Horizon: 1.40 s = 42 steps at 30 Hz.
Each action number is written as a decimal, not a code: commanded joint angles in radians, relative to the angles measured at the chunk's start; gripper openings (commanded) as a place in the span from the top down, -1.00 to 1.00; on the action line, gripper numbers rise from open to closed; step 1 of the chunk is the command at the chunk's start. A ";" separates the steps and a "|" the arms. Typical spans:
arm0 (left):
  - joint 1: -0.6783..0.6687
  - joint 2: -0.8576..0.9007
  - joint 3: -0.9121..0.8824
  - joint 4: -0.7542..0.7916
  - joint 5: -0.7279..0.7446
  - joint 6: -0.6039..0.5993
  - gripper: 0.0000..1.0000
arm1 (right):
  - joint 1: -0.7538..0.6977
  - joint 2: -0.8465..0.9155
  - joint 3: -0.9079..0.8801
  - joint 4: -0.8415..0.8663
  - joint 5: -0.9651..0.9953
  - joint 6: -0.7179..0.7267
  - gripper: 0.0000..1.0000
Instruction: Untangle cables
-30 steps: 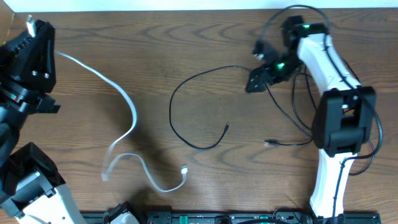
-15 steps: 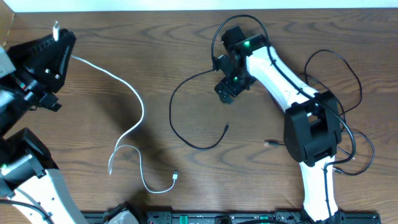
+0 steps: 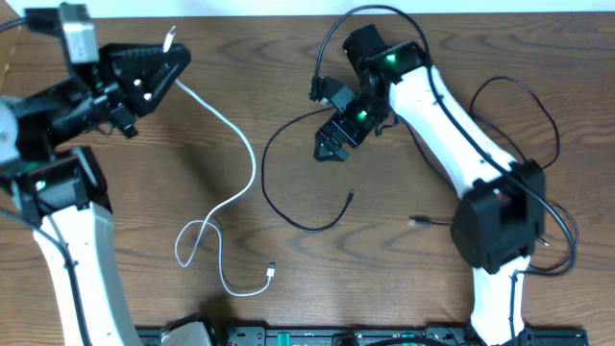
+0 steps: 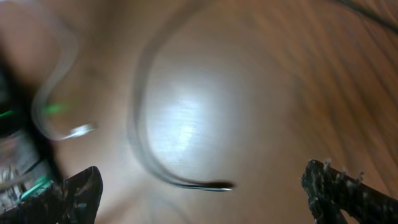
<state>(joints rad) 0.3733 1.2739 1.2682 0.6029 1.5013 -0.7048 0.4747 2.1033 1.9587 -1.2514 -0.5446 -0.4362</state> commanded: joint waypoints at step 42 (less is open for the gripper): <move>-0.003 0.039 0.023 0.047 -0.100 0.039 -0.84 | 0.106 -0.217 0.026 0.344 0.595 0.257 0.97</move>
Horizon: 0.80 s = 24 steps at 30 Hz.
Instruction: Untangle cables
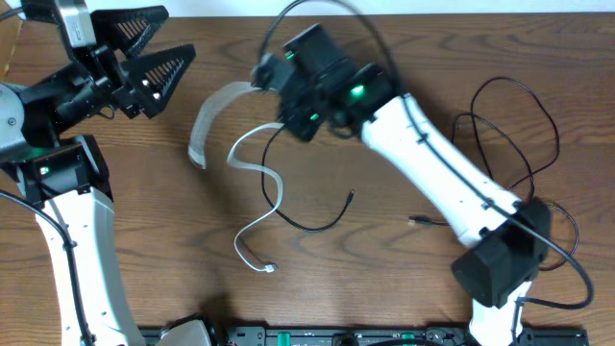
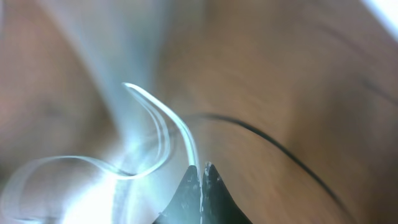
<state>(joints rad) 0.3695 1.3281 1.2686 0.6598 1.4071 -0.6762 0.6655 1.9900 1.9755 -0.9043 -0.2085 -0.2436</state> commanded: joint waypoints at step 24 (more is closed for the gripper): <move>-0.003 0.024 0.008 -0.211 0.121 0.029 -0.88 | -1.193 -0.383 0.021 0.026 0.007 0.165 0.98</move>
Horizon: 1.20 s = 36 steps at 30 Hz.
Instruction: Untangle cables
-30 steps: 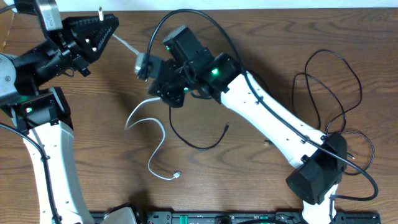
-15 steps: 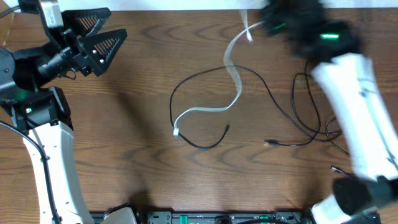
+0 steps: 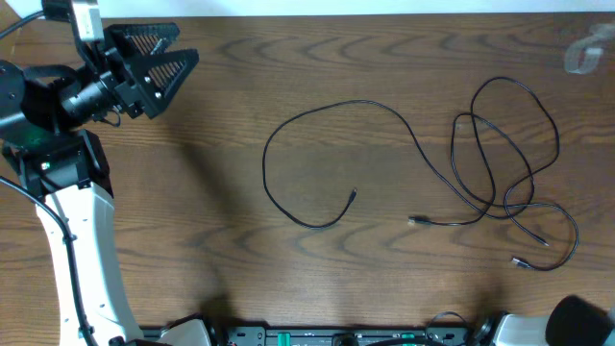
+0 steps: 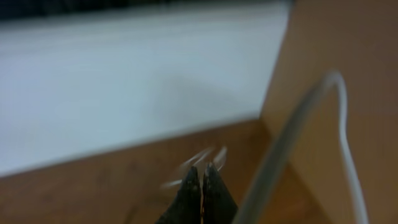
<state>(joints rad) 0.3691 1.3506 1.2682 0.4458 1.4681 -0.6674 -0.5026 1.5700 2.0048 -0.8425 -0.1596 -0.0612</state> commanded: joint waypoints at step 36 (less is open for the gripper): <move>-0.401 0.002 -0.024 -0.657 -0.474 0.642 -0.89 | -0.550 0.608 -0.008 -0.137 0.095 0.248 -0.49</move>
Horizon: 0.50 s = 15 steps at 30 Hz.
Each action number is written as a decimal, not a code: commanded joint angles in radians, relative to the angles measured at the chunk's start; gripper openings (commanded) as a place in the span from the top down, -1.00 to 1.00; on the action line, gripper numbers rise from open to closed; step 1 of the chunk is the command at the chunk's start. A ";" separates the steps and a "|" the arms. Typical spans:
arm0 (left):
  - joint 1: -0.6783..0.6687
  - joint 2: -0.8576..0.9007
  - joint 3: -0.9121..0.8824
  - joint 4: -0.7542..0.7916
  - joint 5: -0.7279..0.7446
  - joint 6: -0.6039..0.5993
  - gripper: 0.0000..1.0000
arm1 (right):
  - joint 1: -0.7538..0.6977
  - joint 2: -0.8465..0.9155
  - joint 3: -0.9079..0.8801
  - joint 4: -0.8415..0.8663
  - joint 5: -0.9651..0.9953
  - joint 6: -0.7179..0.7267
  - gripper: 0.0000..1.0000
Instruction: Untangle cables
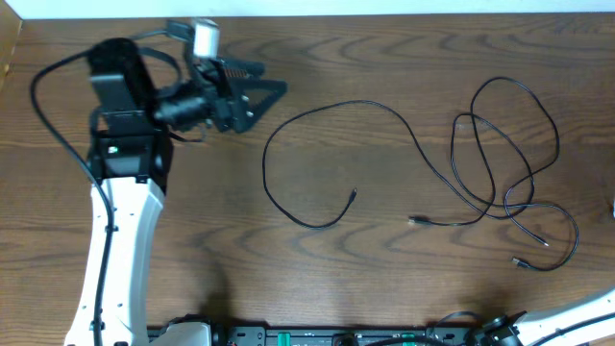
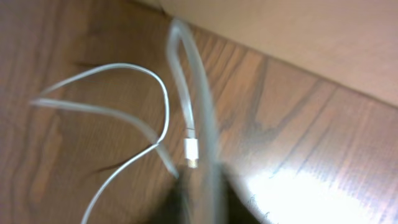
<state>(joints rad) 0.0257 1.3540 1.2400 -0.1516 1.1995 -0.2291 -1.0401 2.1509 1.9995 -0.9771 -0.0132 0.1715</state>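
Black cables lie on the brown table: one wide loop (image 1: 317, 163) in the middle with a free end, and a tangle of loops (image 1: 509, 163) at the right. My left gripper (image 1: 275, 79) points right, just up-left of the middle loop, open and holding nothing. The white cable (image 2: 165, 99) shows only in the right wrist view, in loose loops on wood, its connector (image 2: 191, 149) near the jaws. A blurred stretch of it runs down to my right gripper (image 2: 202, 202), whose jaws are a dark smear. The right arm is almost wholly outside the overhead view.
A pale board or wall (image 2: 298, 43) borders the wood at the upper right of the right wrist view. A black rail (image 1: 336, 338) runs along the table's front edge. The left arm's white column (image 1: 120, 250) stands at the left.
My left arm has swung from the far-left corner to the right, its gripper now beside the middle black loop. The right wrist view went from a pale wall to wood with white cable loops.
First my left gripper held the white cable's end at the top left, and my right hung open over the black loop. Then the left was open and the right shut on the white cable. Later cable and right arm were out of the overhead view; they still are.
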 commanded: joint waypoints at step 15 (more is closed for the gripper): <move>-0.187 -0.002 0.005 -0.249 -0.758 0.210 -0.89 | 0.057 0.031 -0.003 -0.360 -0.286 0.359 -0.98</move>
<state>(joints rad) -0.1524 1.3540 1.2381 -0.3779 0.5964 -0.0429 -1.0241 2.1853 1.9968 -1.2987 -0.1528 0.4423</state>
